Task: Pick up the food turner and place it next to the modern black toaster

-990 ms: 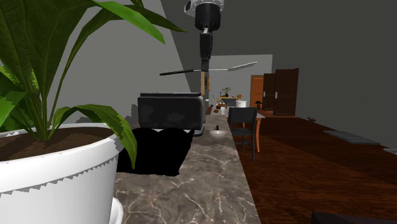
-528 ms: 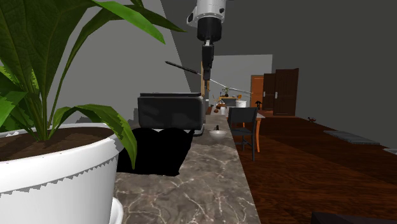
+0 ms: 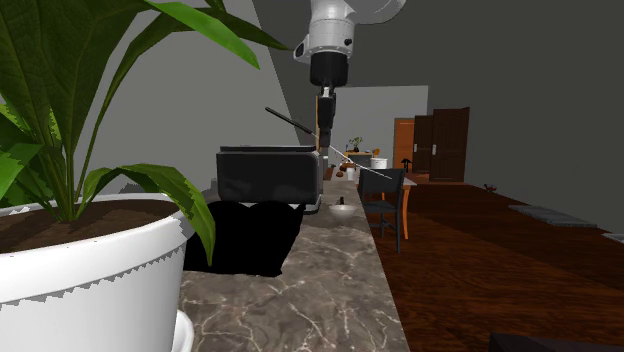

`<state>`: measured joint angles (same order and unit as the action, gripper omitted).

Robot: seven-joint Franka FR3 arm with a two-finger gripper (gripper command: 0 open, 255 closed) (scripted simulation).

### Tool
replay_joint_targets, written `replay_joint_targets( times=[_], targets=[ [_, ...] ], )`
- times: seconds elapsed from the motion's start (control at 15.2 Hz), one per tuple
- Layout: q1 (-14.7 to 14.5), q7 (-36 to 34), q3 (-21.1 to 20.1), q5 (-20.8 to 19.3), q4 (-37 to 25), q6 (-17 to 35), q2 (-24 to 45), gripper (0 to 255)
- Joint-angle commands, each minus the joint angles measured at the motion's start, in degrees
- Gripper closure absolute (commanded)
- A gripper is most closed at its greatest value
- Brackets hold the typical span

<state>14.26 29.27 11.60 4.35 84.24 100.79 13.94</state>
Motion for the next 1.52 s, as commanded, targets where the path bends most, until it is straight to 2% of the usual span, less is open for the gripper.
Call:
replay_joint_targets(
  times=[0.0,1.45],
  targets=[
    [-0.06,0.05,-0.02,-0.02,1.64,1.48,-0.2,255],
    [-0.24,0.95,-0.35,0.8,15.76,17.66,1.93,255]
  ],
)
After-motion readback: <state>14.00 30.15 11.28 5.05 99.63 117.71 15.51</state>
